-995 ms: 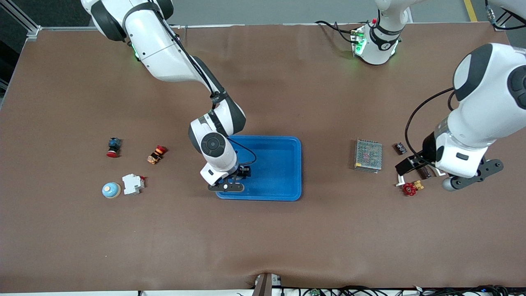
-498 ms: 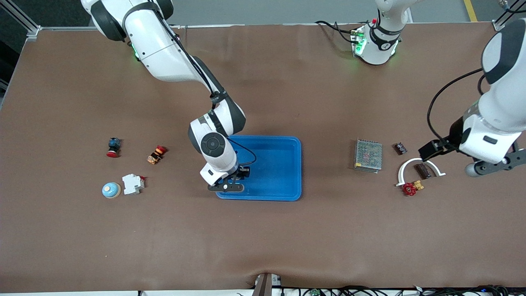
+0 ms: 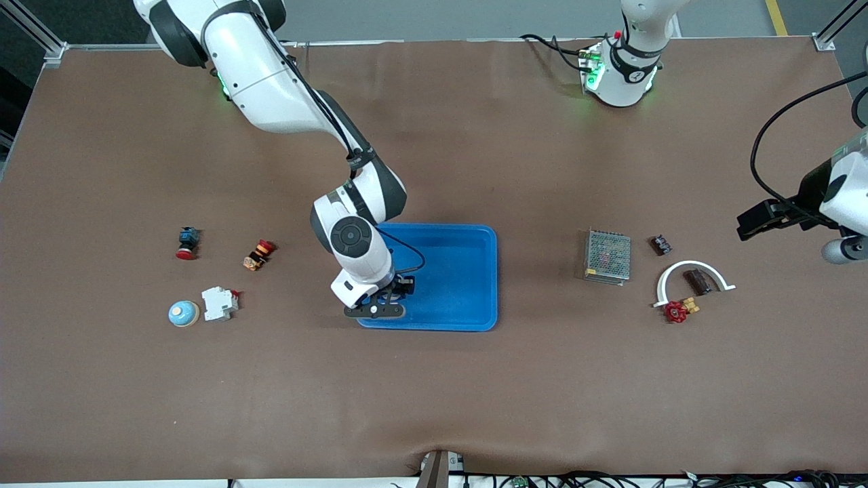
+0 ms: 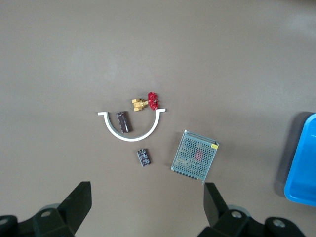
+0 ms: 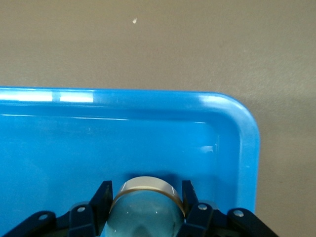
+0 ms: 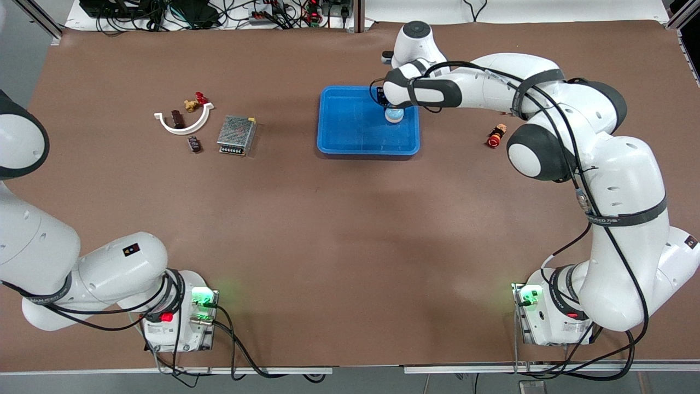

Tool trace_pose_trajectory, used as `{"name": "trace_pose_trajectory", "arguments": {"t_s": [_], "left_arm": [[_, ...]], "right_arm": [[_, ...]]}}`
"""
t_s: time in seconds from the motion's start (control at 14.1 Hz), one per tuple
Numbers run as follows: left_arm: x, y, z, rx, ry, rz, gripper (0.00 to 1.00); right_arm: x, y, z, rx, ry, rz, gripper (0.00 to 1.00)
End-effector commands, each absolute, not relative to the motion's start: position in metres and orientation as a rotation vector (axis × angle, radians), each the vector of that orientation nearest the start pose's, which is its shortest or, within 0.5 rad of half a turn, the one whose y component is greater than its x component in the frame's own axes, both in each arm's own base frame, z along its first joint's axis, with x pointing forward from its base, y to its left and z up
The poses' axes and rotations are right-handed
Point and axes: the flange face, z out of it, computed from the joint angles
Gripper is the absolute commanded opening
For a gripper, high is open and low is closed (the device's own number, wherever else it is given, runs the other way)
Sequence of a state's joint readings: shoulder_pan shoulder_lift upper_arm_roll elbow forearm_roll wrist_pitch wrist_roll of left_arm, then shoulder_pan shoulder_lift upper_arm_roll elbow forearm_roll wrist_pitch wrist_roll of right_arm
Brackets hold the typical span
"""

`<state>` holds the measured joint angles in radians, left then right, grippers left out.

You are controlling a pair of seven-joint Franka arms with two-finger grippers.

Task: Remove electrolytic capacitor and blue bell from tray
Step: 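Carry the bell with the right gripper toward the white breaker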

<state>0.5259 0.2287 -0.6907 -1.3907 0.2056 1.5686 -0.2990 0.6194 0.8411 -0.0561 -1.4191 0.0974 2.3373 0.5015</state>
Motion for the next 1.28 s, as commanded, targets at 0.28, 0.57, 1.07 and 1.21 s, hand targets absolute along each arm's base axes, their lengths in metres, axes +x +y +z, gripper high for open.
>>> {"name": "trace_pose_trajectory", "arguments": {"t_s": [0.28,0.57,1.07,1.21], "left_arm": [[0.590,-0.042,0.641,-3.065,-0.177,-0.064,1.00],[0.569,-0.036,0.668,-3.090,-0.087,-0.083,1.00],[0.525,-0.019,0.672,-3.144,0.021,-0.019,1.00],[0.515,-0.015,0.677,-3.149,0.007,-0.030,1.00]], "right_arm": [[0.643,0.359,0.262,-3.068,-0.362,-0.051,0.46],[0.668,0.301,0.307,-3.024,-0.635,-0.053,0.46],[0.694,0.175,0.334,-2.857,-1.175,0.051,0.46],[0.697,0.138,0.333,-2.807,-1.269,0.071,0.46]]}}
